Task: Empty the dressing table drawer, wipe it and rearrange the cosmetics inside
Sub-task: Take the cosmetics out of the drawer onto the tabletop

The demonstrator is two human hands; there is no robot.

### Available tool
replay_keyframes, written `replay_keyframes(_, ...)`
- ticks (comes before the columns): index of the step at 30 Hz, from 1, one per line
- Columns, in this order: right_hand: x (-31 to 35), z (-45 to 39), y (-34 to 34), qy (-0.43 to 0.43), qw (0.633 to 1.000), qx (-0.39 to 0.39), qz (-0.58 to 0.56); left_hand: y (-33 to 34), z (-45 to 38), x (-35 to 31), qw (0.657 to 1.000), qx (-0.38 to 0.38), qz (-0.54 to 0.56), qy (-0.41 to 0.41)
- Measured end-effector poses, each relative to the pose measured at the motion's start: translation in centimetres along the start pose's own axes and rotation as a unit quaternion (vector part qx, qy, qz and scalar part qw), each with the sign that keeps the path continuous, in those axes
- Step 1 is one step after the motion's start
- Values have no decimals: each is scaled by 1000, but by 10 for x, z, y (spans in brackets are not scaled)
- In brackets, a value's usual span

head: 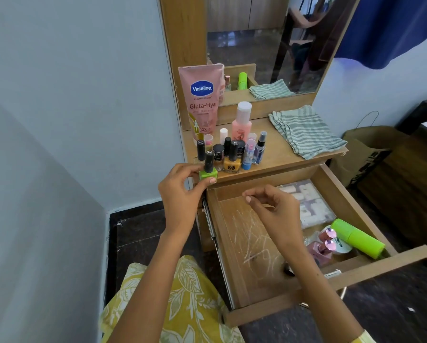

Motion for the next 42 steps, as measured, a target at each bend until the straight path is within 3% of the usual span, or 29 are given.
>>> replay_keyframes(16,-18,-3,0,12,999,-3,41,10,3,14,998,-60,-34,9)
replay_keyframes(19,-23,-4,2,17,998,2,65,14,21,3,994,-72,-72,50)
replay_keyframes(21,-26,-7,2,22,994,6,106,23,38,-9,986,-22,-106,126)
replay_keyframes(24,-33,-15,1,36,971,26,235,48,61,-17,949,128,-172,230)
replay_keyframes(27,-33,-23,0,76,924,56,370,63,66,-13,906,238,-248,246)
replay_keyframes(32,-30,-42,7,112,853,101,500,68,60,-11,893,285,-293,189)
replay_keyframes(42,-36,-58,17,105,836,52,536,75,61,-17,879,319,-331,129)
Point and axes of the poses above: each hand's wrist, its own z-axis away from the middle knuckle, its own y-axis out of the palm, x = y × z, the point moved 3 cm from there along -z, towards the middle knuckle, and after that the axes turned 11 degrees about y, right-handed, at the moved point
